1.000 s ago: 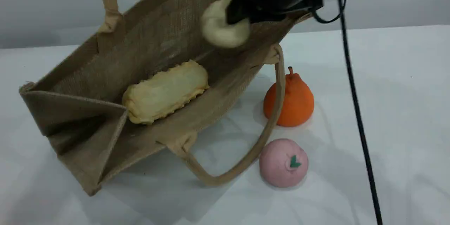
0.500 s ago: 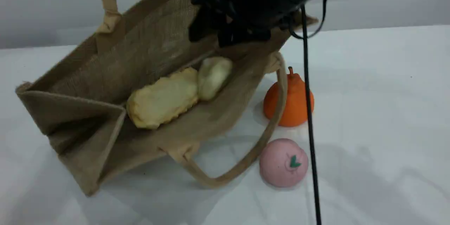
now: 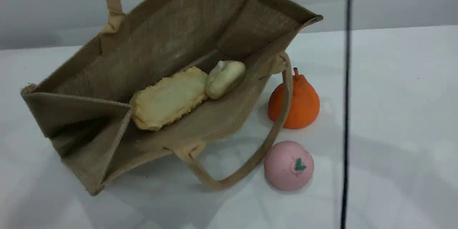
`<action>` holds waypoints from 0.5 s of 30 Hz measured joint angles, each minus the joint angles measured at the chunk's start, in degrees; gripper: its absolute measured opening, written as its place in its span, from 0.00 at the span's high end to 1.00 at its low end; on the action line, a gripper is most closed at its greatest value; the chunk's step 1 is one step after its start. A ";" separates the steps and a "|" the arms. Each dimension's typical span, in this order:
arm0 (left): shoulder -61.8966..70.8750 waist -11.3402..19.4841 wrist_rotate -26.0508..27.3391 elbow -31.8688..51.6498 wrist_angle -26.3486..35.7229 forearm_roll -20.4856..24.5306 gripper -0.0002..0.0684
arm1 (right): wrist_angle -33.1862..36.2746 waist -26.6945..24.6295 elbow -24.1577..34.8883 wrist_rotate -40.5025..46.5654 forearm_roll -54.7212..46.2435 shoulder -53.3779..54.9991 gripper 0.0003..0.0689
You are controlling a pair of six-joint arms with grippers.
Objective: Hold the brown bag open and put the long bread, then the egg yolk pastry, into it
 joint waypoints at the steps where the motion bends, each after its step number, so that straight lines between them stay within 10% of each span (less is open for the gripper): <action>1: 0.12 0.00 0.03 0.00 0.00 -0.66 0.87 | 1.13 -1.49 0.00 0.78 -0.94 -1.49 0.36; 15: 8.50 -6.13 -0.28 0.00 -0.13 -5.16 0.87 | 11.33 -15.76 0.07 6.60 -7.38 -18.15 0.36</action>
